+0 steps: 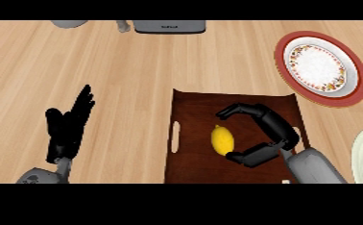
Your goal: Pick the lemon from the tray and place it in the plate
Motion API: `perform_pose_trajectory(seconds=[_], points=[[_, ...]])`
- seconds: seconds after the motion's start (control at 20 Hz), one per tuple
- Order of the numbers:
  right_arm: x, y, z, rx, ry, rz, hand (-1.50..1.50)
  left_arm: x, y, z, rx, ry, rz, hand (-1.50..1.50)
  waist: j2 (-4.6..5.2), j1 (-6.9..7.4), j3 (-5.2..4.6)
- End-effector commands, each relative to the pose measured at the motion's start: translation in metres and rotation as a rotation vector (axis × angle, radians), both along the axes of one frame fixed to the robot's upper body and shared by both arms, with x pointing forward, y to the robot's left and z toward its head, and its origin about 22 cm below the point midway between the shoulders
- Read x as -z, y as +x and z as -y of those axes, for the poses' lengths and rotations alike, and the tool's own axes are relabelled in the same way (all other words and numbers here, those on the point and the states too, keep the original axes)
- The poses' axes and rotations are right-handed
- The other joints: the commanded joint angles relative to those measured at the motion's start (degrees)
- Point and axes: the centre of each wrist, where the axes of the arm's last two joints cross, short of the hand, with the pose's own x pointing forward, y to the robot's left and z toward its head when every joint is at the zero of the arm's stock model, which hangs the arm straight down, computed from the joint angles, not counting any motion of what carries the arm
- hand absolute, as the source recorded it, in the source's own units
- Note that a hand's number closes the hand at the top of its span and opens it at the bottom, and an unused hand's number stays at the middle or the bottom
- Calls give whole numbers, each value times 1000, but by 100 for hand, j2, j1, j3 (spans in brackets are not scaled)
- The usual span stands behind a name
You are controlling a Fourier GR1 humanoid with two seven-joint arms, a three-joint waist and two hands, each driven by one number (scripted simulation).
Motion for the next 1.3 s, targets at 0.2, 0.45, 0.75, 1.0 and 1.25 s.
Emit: perform_pose_trajectory(seconds=[0.2,0.45,0.75,1.0,1.25], points=[[-20,21,26,-193,-394,214,-150,-4,6,17,9,1,-29,0,-47,10,-14],[-47,35,14,-191,-620,324,-150,-7,11,14,-6,14,2,0,-49,-8,-18],[-63,21,-19,-316,-884,266,-150,5,-8,20,-17,20,-34,0,-75,-29,-23],[-68,35,-48,-377,-994,203,-150,-10,7,12,-9,6,-29,0,-47,-1,-18],[-56,29,-56,-402,-1025,162,-150,10,4,22,-7,10,-35,0,-42,-30,-18]])
